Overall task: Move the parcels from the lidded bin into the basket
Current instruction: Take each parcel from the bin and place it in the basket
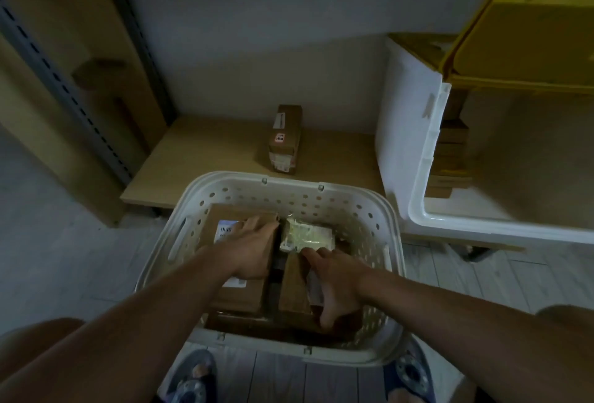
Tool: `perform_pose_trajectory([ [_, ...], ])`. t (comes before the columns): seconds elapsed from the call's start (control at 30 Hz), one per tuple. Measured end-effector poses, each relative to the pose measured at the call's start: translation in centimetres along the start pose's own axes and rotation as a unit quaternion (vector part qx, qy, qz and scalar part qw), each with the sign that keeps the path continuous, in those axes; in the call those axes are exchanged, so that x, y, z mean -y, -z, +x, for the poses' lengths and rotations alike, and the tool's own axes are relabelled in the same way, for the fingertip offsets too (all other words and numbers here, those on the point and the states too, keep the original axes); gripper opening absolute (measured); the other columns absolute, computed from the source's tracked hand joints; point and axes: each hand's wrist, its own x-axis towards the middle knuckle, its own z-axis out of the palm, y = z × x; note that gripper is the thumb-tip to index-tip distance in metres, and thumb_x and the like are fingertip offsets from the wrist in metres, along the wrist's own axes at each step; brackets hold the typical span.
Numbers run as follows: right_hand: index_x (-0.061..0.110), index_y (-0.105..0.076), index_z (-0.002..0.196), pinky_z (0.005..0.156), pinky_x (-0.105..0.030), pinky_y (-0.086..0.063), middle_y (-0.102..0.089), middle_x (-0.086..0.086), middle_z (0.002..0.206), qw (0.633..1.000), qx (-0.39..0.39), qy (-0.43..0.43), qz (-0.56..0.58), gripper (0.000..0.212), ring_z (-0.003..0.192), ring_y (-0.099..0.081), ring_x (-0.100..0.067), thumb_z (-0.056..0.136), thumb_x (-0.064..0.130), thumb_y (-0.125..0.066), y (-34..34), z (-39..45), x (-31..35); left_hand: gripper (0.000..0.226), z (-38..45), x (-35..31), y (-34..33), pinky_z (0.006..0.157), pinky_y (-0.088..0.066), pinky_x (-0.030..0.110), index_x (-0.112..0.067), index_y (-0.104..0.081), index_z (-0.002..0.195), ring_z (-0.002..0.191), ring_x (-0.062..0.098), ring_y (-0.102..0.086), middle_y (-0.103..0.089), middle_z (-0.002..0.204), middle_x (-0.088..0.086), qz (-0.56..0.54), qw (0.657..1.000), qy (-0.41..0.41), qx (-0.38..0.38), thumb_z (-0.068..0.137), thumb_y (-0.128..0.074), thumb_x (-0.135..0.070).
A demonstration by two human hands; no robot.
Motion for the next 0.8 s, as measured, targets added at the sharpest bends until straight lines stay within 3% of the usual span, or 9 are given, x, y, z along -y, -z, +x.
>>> perform_pose_trajectory([
  [0.17, 0.031, -0.007, 0.155, 0.111, -0.062, -0.034, -0.029, -0.009, 0.157, 1.0, -0.005, 0.02, -0.016, 0.125, 0.141, -0.032, -0.037, 0.063, 0.046, -0.089, -2.6, 1.4, 1.2, 0.103, -0.2, -0.4, 0.1, 0.12, -0.026, 0.059, -0.038, -0.003, 0.16, 0.155, 0.038, 0.002, 0.01, 0.169, 0.004, 0.062, 0.997, 0.032, 0.009, 0.087, -0.068, -0.008],
  [0.23, 0.023, -0.01, 0.157, 0.112, -0.056, -0.036, -0.029, -0.011, 0.156, 0.999, -0.008, 0.04, -0.011, 0.12, 0.141, -0.032, -0.037, 0.068, 0.044, -0.088, -3.4, 1.6, 1.8, 0.103, -0.4, -0.5, 0.0, 0.121, -0.024, 0.059, -0.039, -0.002, 0.16, 0.155, 0.038, 0.005, 0.013, 0.169, 0.004, 0.064, 0.997, 0.037, 0.009, 0.088, -0.067, -0.003],
  [0.4, 0.018, -0.016, 0.154, 0.101, -0.052, -0.048, -0.036, -0.013, 0.149, 0.996, -0.039, 0.068, -0.03, 0.113, 0.128, -0.047, -0.037, 0.071, 0.046, -0.087, -4.6, 2.2, 2.0, 0.101, -0.6, -0.4, 0.1, 0.119, -0.029, 0.055, -0.043, -0.004, 0.159, 0.154, 0.037, -0.004, 0.007, 0.168, 0.004, 0.095, 0.995, 0.03, -0.01, 0.088, -0.069, -0.009],
  [0.5, 0.022, -0.018, 0.154, 0.104, -0.049, -0.048, -0.036, -0.011, 0.151, 0.998, 0.001, 0.057, 0.008, 0.114, 0.128, -0.048, -0.035, 0.068, 0.043, -0.09, -4.3, 3.0, 1.8, 0.099, -0.5, -0.4, 0.2, 0.118, -0.03, 0.054, -0.041, -0.005, 0.159, 0.153, 0.036, -0.008, 0.004, 0.168, 0.006, 0.114, 0.993, 0.03, -0.008, 0.089, -0.07, -0.016],
  [0.57, 0.02, -0.019, 0.156, 0.106, -0.039, -0.044, -0.037, -0.011, 0.153, 0.997, 0.041, 0.042, 0.045, 0.112, 0.131, -0.047, -0.034, 0.071, 0.036, -0.091, -3.4, 3.3, 2.1, 0.092, -0.4, -0.4, 0.3, 0.117, -0.032, 0.056, -0.039, -0.008, 0.159, 0.152, 0.036, -0.013, -0.003, 0.166, 0.007, 0.105, 0.994, 0.021, -0.012, 0.091, -0.069, -0.03],
  [0.63, 0.017, -0.025, 0.155, 0.099, -0.03, -0.04, -0.043, -0.012, 0.151, 0.995, 0.061, 0.028, 0.08, 0.093, 0.131, -0.049, -0.032, 0.083, 0.03, -0.082, -2.2, 3.3, 2.2, 0.085, -0.3, -0.4, 0.7, 0.114, -0.036, 0.055, -0.036, -0.015, 0.158, 0.149, 0.035, -0.022, -0.014, 0.164, 0.007, 0.08, 0.996, 0.007, -0.026, 0.09, -0.067, -0.041],
  [0.7, 0.016, -0.028, 0.154, 0.101, -0.033, -0.041, -0.045, -0.012, 0.148, 0.995, 0.035, 0.023, 0.091, 0.085, 0.131, -0.049, -0.032, 0.086, 0.03, -0.078, -0.8, 2.6, 2.0, 0.075, -0.5, -0.8, 1.4, 0.112, -0.038, 0.053, -0.035, -0.026, 0.153, 0.145, 0.032, -0.032, -0.029, 0.159, 0.004, 0.053, 0.997, -0.003, -0.051, 0.09, -0.065, -0.044],
  [0.8, 0.016, -0.024, 0.157, 0.108, -0.043, -0.044, -0.042, -0.012, 0.15, 0.996, -0.031, 0.033, 0.076, 0.095, 0.135, -0.046, -0.033, 0.084, 0.039, -0.08, 1.9, 1.0, 1.2, 0.066, -1.4, -1.8, 3.0, 0.112, -0.04, 0.047, -0.03, -0.033, 0.151, 0.141, 0.025, -0.04, -0.041, 0.154, 0.002, 0.023, 0.994, -0.012, -0.109, 0.093, -0.063, -0.038],
])
